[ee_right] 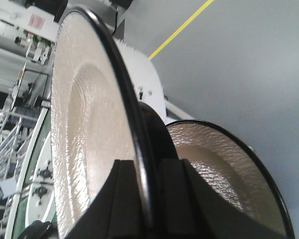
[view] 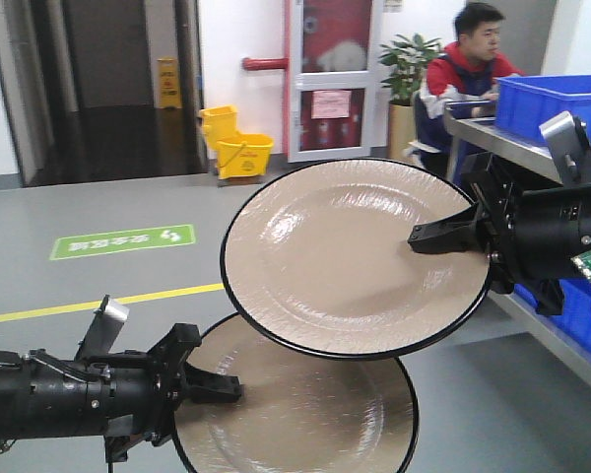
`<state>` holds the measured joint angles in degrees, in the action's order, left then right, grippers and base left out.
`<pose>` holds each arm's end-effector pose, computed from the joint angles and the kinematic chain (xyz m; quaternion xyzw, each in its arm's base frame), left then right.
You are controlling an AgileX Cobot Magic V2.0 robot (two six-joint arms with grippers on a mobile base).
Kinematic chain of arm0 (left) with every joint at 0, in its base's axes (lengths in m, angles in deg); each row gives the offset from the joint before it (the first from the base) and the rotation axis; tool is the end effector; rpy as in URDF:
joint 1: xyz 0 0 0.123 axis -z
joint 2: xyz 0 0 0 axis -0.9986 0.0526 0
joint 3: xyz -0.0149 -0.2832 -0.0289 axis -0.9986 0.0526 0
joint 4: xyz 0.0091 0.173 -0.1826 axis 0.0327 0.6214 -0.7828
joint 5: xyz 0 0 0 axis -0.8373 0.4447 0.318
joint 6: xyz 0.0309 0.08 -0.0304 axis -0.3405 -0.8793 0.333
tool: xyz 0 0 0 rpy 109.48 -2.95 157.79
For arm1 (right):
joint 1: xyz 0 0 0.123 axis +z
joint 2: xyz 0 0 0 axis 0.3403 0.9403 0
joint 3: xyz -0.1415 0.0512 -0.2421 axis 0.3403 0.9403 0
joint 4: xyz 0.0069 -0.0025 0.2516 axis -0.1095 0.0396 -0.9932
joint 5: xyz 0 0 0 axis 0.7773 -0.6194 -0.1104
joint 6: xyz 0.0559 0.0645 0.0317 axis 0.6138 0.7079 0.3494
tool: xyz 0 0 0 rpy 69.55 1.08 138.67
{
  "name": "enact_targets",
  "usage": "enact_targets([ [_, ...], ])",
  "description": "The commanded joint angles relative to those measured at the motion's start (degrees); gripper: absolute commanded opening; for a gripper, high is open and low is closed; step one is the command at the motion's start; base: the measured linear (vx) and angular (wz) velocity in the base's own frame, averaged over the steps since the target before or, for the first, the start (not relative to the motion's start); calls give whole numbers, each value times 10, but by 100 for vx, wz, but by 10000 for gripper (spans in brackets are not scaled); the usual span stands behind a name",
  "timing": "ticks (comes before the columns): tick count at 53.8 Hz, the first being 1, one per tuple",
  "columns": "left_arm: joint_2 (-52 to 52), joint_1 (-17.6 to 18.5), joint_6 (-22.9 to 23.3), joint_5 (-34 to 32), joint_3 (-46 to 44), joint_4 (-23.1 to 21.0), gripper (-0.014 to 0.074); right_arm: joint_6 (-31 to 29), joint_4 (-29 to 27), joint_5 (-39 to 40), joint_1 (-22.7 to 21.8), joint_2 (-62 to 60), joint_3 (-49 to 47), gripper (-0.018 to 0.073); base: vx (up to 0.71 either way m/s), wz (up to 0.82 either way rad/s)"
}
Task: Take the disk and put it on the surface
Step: 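Drive the base to the steel counter holding both plates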
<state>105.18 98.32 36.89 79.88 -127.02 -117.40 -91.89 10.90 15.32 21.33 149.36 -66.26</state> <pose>0.3103 -0.1275 0.2640 -0.0890 0.8280 -0.5103 0.2148 0.3112 0.0703 0.3959 0.0827 0.8280 0.4550 0.3170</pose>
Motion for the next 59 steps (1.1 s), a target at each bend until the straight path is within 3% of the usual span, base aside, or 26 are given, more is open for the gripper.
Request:
enact_targets([
  [1, -29, 2, 3, 29, -17, -61, 1, 2, -63, 27, -2, -24, -25, -8, 25, -36],
  [59, -29, 2, 3, 29, -17, -61, 1, 2, -63, 27, -2, -24, -25, -8, 37, -10],
])
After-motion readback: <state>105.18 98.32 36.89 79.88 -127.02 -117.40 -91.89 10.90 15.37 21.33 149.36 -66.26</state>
